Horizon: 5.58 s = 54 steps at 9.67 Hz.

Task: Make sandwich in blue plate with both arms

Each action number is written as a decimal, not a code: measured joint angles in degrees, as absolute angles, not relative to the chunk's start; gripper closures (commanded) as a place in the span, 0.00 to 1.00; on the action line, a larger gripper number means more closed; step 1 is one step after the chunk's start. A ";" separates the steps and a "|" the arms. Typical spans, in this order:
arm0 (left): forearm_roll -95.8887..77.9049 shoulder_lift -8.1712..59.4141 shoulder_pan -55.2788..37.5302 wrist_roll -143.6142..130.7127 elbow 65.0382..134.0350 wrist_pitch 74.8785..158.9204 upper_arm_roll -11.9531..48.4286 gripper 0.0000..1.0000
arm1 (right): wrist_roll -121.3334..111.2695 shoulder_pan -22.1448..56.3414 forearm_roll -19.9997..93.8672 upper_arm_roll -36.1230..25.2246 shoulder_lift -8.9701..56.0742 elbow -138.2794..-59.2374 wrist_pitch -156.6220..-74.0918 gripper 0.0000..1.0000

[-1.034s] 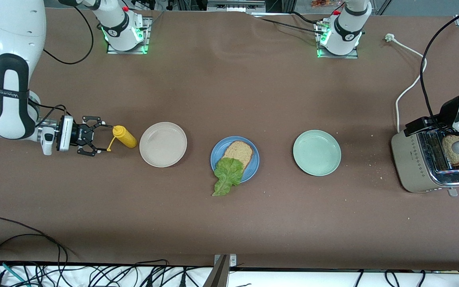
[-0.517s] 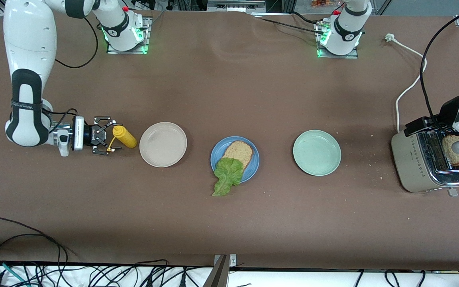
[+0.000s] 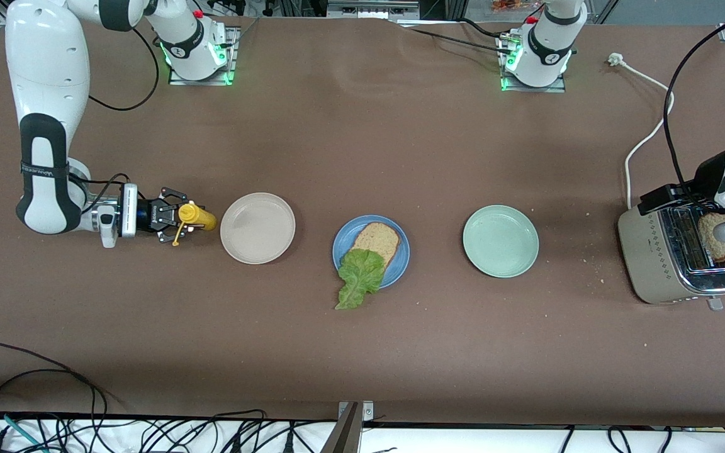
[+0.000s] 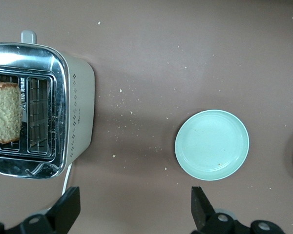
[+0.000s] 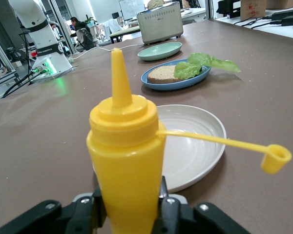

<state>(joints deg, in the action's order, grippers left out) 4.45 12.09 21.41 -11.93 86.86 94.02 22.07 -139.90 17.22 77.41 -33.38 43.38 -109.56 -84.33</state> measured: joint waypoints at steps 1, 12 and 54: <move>4.45 12.09 21.41 -11.93 86.86 93.75 22.07 0.00 | -139.88 17.10 77.44 -33.38 43.38 -109.38 -84.28 0.97; 4.45 12.09 20.89 -11.92 86.70 93.46 22.36 0.00 | -100.44 36.98 60.37 -48.75 40.48 -92.60 -90.56 1.00; 3.37 12.06 12.41 -6.33 85.21 92.22 10.89 0.00 | -79.68 45.52 40.86 -45.70 41.94 -70.62 -99.00 1.00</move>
<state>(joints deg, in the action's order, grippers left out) 3.37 12.06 12.41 -6.33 85.21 92.22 10.89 -79.68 45.52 40.86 -45.70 41.94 -70.62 -99.00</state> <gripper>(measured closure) 0.000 0.956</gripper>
